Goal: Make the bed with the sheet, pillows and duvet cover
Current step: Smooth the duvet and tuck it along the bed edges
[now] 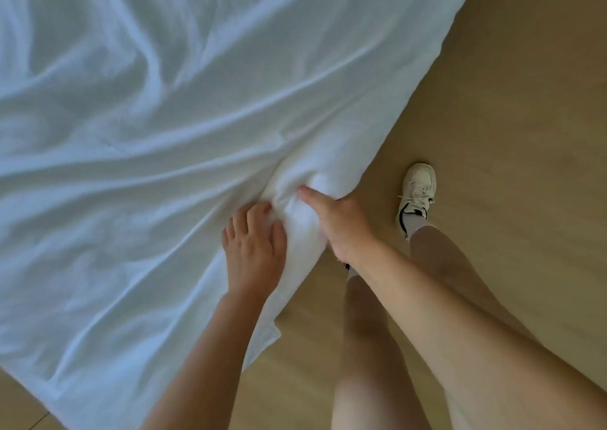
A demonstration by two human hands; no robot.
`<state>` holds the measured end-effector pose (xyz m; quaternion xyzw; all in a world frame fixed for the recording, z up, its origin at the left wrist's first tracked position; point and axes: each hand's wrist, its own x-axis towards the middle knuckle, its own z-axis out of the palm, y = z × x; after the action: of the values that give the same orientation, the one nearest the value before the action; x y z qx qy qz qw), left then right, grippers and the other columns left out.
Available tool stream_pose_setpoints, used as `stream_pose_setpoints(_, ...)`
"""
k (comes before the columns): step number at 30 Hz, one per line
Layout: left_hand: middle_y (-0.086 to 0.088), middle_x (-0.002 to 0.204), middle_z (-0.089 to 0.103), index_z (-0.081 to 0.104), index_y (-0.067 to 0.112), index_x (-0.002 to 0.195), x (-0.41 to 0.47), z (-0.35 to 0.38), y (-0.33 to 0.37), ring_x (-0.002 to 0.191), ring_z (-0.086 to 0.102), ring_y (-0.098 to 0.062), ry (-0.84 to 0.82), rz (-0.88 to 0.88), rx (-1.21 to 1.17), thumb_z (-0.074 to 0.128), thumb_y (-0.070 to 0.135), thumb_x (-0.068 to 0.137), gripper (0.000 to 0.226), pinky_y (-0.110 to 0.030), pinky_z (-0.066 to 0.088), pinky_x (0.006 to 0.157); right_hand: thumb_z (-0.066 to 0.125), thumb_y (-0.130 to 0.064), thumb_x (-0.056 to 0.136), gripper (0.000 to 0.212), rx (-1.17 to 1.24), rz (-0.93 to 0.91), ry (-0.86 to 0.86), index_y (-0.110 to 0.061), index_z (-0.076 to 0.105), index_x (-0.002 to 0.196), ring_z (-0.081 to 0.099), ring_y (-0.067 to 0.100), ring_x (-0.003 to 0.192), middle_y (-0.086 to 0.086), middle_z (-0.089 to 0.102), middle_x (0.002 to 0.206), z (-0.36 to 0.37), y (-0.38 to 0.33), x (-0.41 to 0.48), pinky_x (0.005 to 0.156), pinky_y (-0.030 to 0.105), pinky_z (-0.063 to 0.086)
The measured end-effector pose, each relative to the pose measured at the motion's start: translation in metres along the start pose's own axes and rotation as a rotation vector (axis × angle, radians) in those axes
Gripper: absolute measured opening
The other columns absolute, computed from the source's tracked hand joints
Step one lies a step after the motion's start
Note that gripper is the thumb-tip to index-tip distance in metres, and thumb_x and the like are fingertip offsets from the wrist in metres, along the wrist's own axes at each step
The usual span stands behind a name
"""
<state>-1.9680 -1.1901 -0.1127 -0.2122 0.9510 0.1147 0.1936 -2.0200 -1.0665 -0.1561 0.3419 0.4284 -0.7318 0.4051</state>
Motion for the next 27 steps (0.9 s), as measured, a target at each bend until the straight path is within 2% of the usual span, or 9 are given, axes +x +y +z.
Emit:
stream_pose_setpoints(3,-0.014,0.107,0.059,0.06,0.003,0.106,-0.006,-0.007,0.0,0.099,0.055,-0.034,0.01,0.052,-0.03,0.039,0.038,0.087,0.046,-0.037,0.037,0.088,0.079,-0.016,0.066,0.022,0.032,-0.034,0.278,-0.026,0.073,0.084,0.07,0.012,0.081,-0.004,0.074,0.091,-0.027,0.003,-0.016,0.072,0.031,0.057)
stream_pose_setpoints(6,-0.013,0.112,0.061,0.062,0.007,0.113,-0.018,0.004,-0.008,0.101,0.058,-0.035,-0.201,0.216,0.184,0.055,0.042,0.083,0.047,-0.043,0.043,0.086,0.077,-0.006,0.073,0.032,0.099,0.091,0.477,-0.011,0.067,0.103,0.067,0.02,0.08,0.005,0.07,0.098,-0.045,0.011,0.004,0.071,0.034,0.056)
stream_pose_setpoints(9,-0.014,0.117,0.06,0.062,0.007,0.117,-0.016,0.013,-0.028,0.108,0.055,-0.037,-0.279,0.126,0.271,0.077,0.029,0.073,0.051,-0.049,0.04,0.091,0.071,-0.006,0.081,0.02,0.245,0.239,0.421,-0.009,0.063,0.099,0.062,0.015,0.071,0.0,0.065,0.085,-0.028,0.014,0.026,0.055,0.029,0.05)
stream_pose_setpoints(11,-0.013,0.097,0.066,0.069,0.007,0.096,-0.008,0.015,-0.042,0.089,0.062,-0.037,-0.2,0.162,0.311,0.084,0.017,0.065,0.035,-0.049,0.047,0.078,0.071,-0.01,0.081,0.012,0.241,0.246,0.339,-0.016,0.064,0.089,0.065,0.012,0.072,-0.002,0.068,0.083,-0.032,0.026,0.029,0.059,0.027,0.051)
stream_pose_setpoints(13,-0.01,0.081,0.066,0.068,0.007,0.078,-0.002,0.019,-0.052,0.075,0.063,-0.035,-0.132,0.253,0.326,0.086,0.01,0.063,0.023,-0.047,0.049,0.068,0.071,-0.014,0.081,0.016,0.223,0.192,0.246,-0.021,0.064,0.092,0.069,0.008,0.075,-0.006,0.073,0.084,-0.043,0.04,0.025,0.064,0.024,0.052)
stream_pose_setpoints(16,-0.007,0.073,0.065,0.068,0.007,0.073,-0.002,0.02,-0.062,0.069,0.063,-0.033,-0.099,0.374,0.214,0.077,0.012,0.073,0.011,-0.044,0.049,0.067,0.07,-0.018,0.081,0.019,0.202,0.176,0.123,-0.022,0.063,0.098,0.07,0.006,0.08,-0.009,0.074,0.088,-0.046,0.052,0.02,0.066,0.021,0.054)
stream_pose_setpoints(19,-0.006,0.076,0.067,0.072,0.006,0.08,-0.015,0.009,-0.069,0.066,0.064,-0.029,-0.062,0.434,0.044,0.053,0.023,0.088,0.027,-0.037,0.052,0.062,0.071,-0.024,0.08,0.021,0.16,0.162,0.106,-0.021,0.064,0.1,0.07,0.007,0.082,-0.007,0.074,0.089,-0.042,0.057,0.017,0.062,0.019,0.054)
stream_pose_setpoints(24,-0.007,0.081,0.071,0.074,0.003,0.086,-0.035,-0.013,-0.062,0.072,0.068,-0.026,0.055,0.453,-0.077,0.051,0.018,0.089,0.028,-0.033,0.055,0.055,0.074,-0.036,0.071,0.033,0.113,0.082,0.093,-0.025,0.065,0.1,0.07,0.009,0.086,-0.008,0.074,0.093,-0.042,0.058,0.009,0.064,0.021,0.055)
stream_pose_setpoints(27,-0.003,0.072,0.065,0.072,0.005,0.079,-0.044,-0.023,-0.057,0.064,0.061,-0.018,0.092,0.396,-0.187,0.05,0.019,0.09,0.028,-0.025,0.048,0.054,0.077,-0.044,0.061,0.043,0.073,0.064,0.105,-0.026,0.066,0.098,0.07,0.01,0.09,-0.008,0.074,0.095,-0.043,0.059,0.005,0.071,0.025,0.055)
